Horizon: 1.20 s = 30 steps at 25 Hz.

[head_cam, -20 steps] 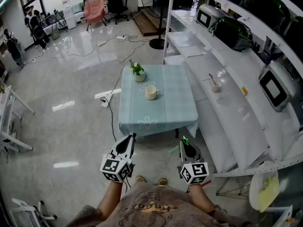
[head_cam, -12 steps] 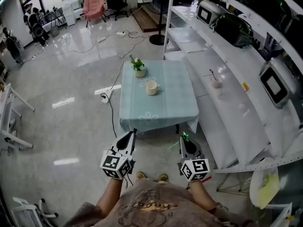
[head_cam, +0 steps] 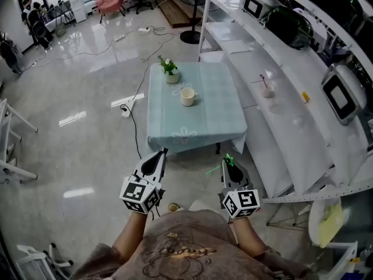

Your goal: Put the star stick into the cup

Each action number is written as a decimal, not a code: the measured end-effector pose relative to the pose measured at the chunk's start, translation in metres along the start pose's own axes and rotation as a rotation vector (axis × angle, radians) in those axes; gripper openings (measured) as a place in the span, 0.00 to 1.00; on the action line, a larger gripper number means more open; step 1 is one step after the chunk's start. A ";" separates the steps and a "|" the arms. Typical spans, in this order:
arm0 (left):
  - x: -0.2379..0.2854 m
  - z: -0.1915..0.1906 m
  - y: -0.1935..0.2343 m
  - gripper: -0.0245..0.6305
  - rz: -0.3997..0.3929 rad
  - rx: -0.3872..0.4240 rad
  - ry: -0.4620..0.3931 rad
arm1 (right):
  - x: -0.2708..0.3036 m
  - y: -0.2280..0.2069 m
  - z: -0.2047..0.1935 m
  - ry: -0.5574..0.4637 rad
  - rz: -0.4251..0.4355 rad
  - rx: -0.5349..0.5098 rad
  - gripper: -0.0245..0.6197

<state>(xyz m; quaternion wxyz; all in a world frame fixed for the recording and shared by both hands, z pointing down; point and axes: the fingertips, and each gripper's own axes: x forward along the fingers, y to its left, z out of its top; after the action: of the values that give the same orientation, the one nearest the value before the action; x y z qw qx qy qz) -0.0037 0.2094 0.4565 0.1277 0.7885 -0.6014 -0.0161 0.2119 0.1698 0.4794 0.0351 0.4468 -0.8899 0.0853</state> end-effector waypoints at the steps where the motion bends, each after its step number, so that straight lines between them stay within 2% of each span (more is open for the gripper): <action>1: 0.001 -0.001 0.002 0.07 -0.007 0.000 0.001 | 0.002 0.001 -0.001 0.000 -0.007 0.005 0.06; 8: 0.006 0.001 0.030 0.07 -0.014 0.016 -0.002 | 0.024 0.016 0.003 -0.002 -0.011 0.000 0.06; 17: 0.040 0.009 0.065 0.07 -0.011 0.011 -0.021 | 0.074 0.008 0.007 -0.030 -0.020 0.013 0.06; 24: 0.080 0.020 0.092 0.07 -0.002 -0.006 -0.005 | 0.129 -0.004 0.016 -0.047 0.002 0.033 0.06; 30: 0.125 0.041 0.116 0.07 -0.002 0.018 -0.008 | 0.182 -0.022 0.032 -0.048 0.011 0.044 0.06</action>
<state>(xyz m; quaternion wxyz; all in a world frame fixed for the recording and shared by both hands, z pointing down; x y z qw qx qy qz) -0.0861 0.0542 0.4590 0.1182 0.7902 -0.6012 -0.0139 0.1211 0.0077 0.4760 0.0033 0.4447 -0.8907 0.0941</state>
